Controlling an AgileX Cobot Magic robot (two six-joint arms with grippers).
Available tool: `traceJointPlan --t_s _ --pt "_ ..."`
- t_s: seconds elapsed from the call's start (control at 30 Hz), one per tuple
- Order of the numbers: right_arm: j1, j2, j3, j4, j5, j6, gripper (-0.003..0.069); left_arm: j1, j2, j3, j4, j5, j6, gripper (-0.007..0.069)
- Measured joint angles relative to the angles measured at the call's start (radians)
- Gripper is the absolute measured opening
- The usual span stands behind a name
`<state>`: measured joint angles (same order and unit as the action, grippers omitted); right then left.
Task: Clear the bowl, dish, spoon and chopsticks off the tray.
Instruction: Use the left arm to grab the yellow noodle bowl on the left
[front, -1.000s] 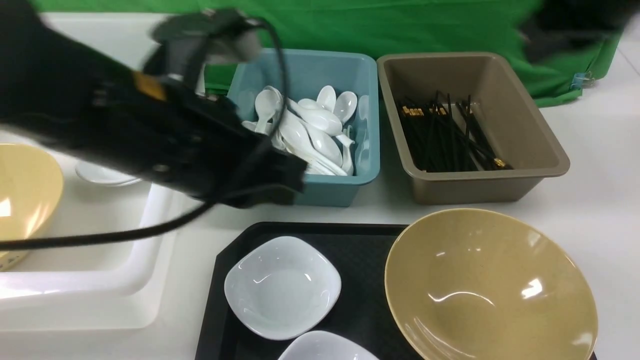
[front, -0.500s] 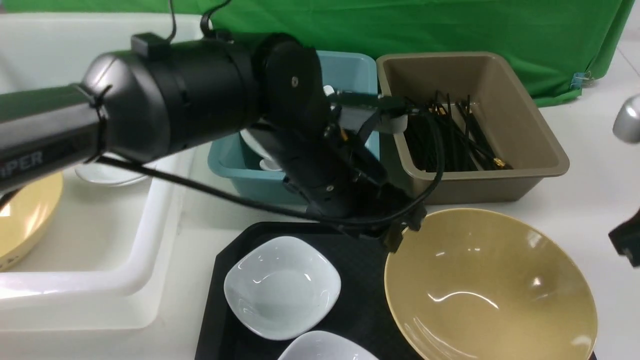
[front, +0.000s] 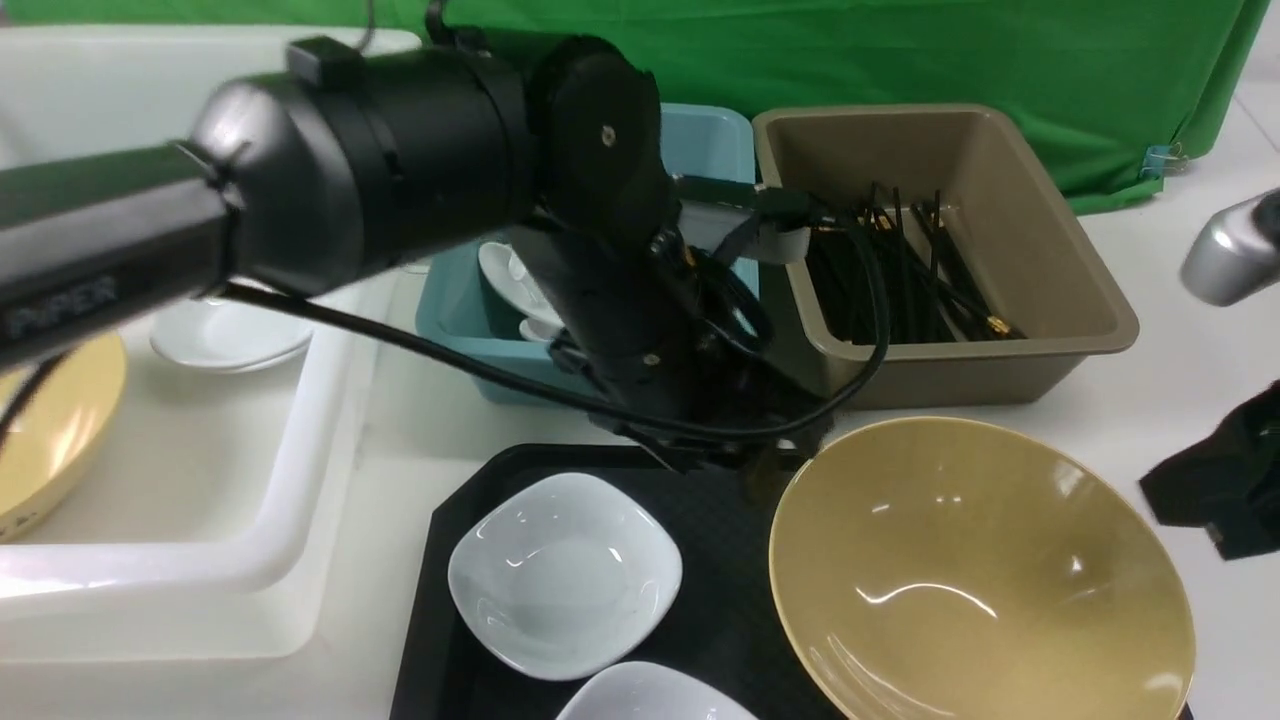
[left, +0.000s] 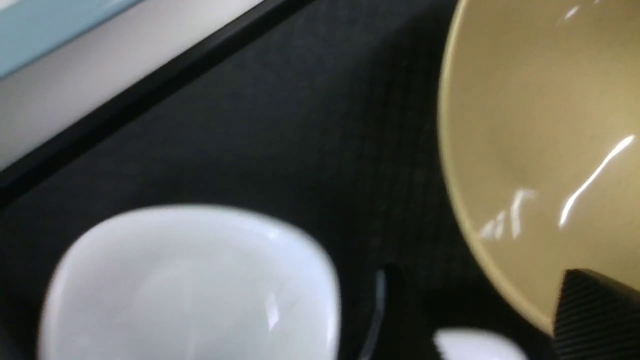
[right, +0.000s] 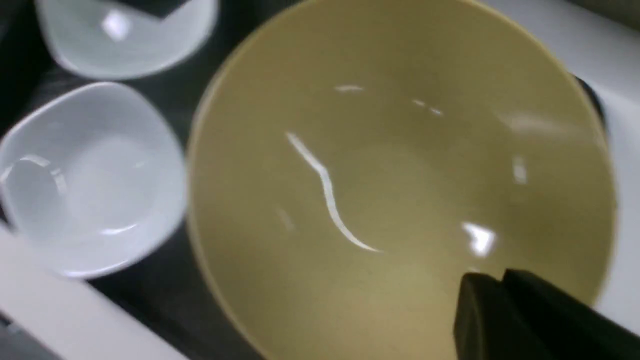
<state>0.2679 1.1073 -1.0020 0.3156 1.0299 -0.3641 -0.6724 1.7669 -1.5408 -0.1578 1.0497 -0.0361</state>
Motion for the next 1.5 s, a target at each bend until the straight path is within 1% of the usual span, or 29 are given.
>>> traceJointPlan --t_s 0.03,0.07,0.1,0.17,0.2,0.23,0.27,0.3,0.37,0.5,0.57,0.63,0.7,0.77,0.8,0.87,0.97,1.03,1.1,1.13,1.2,1.23,1.27,1.3,1.37,1.4,1.43,1.5 --pt "0.031 0.005 0.0 0.006 -0.003 -0.015 0.0094 0.016 -0.032 -0.001 0.047 0.034 -0.018 0.0231" --pt "0.054 0.009 0.001 0.005 -0.006 -0.024 0.0146 0.029 -0.05 -0.001 0.069 0.056 -0.031 0.0187" --pt "0.077 0.011 0.001 -0.005 -0.012 -0.022 0.0207 0.046 -0.08 -0.001 0.098 0.068 -0.041 0.0116" --pt "0.139 0.012 0.001 -0.053 -0.029 0.018 0.0349 0.101 -0.135 -0.001 0.105 0.067 -0.057 0.0031" --pt "0.143 0.012 0.001 -0.057 -0.03 0.022 0.0361 0.111 -0.143 -0.001 0.099 0.067 -0.057 0.0023" --pt "0.169 0.013 0.002 -0.077 -0.04 0.044 0.0437 0.139 -0.161 -0.001 0.075 0.071 -0.051 0.0008" --pt "0.184 0.015 0.002 -0.09 -0.046 0.056 0.0488 0.16 -0.169 -0.001 0.042 0.081 -0.033 0.0002" --pt "0.201 0.018 0.002 -0.096 -0.05 0.059 0.0519 0.174 -0.172 0.002 0.007 0.094 -0.012 0.0" --pt "0.218 0.023 0.002 -0.102 -0.056 0.066 0.0554 0.177 -0.169 0.014 -0.044 0.094 0.023 0.0" --pt "0.226 0.023 0.002 -0.129 -0.059 0.094 0.0569 0.15 -0.147 0.051 -0.101 0.066 0.089 0.002" --pt "0.227 0.023 0.002 -0.164 -0.055 0.105 0.057 0.102 -0.118 0.067 -0.108 0.01 0.1 0.0062" --pt "0.228 0.023 0.002 -0.227 -0.043 0.124 0.0571 0.043 -0.067 0.074 -0.109 -0.096 0.111 0.0162" --pt "0.228 0.023 0.002 -0.293 -0.028 0.174 0.0571 -0.008 -0.01 0.074 -0.109 -0.176 0.111 0.029" --pt "0.228 0.023 0.002 -0.353 -0.007 0.224 0.0571 -0.04 0.044 0.074 -0.107 -0.231 0.105 0.0396" --pt "0.228 0.023 0.002 -0.374 0.002 0.238 0.0571 -0.048 0.061 0.074 -0.107 -0.245 0.102 0.0431" --pt "0.228 0.023 0.002 -0.406 0.016 0.262 0.0571 -0.063 0.108 0.075 -0.108 -0.279 0.095 0.0528" --pt "0.228 0.023 0.002 -0.432 0.037 0.283 0.0571 -0.073 0.159 0.077 -0.118 -0.325 0.087 0.0614" --pt "0.228 0.023 0.002 -0.439 0.046 0.29 0.0571 -0.074 0.202 0.081 -0.141 -0.351 0.084 0.0652" --pt "0.228 0.023 0.002 -0.442 0.049 0.291 0.0571 -0.074 0.223 0.081 -0.16 -0.356 0.084 0.065" --pt "0.228 0.023 0.002 -0.443 0.05 0.292 0.0571 -0.074 0.23 0.082 -0.169 -0.357 0.084 0.064" --pt "0.228 0.023 0.002 -0.448 0.05 0.292 0.0571 -0.074 0.25 0.082 -0.209 -0.354 0.083 0.0507" --pt "0.228 0.023 0.002 -0.449 0.05 0.292 0.0571 -0.074 0.252 0.082 -0.218 -0.349 0.083 0.042" --pt "0.228 0.023 0.002 -0.449 0.05 0.292 0.0571 -0.074 0.254 0.082 -0.219 -0.347 0.083 0.0359" --pt "0.228 0.023 0.002 -0.45 0.05 0.292 0.0571 -0.073 0.254 0.082 -0.222 -0.343 0.082 0.0224" --pt "0.228 0.023 0.002 -0.45 0.049 0.292 0.0571 -0.065 0.241 0.081 -0.252 -0.347 0.065 0.0097" --pt "0.228 0.023 0.002 -0.45 0.048 0.292 0.0571 -0.056 0.222 0.081 -0.261 -0.343 0.065 0.0051" --pt "0.228 0.023 0.002 -0.451 0.047 0.292 0.0571 -0.044 0.205 0.081 -0.272 -0.337 0.065 0.0028" --pt "0.228 0.023 0.002 -0.451 0.044 0.292 0.0571 -0.003 0.16 0.083 -0.271 -0.324 0.076 0.0014"
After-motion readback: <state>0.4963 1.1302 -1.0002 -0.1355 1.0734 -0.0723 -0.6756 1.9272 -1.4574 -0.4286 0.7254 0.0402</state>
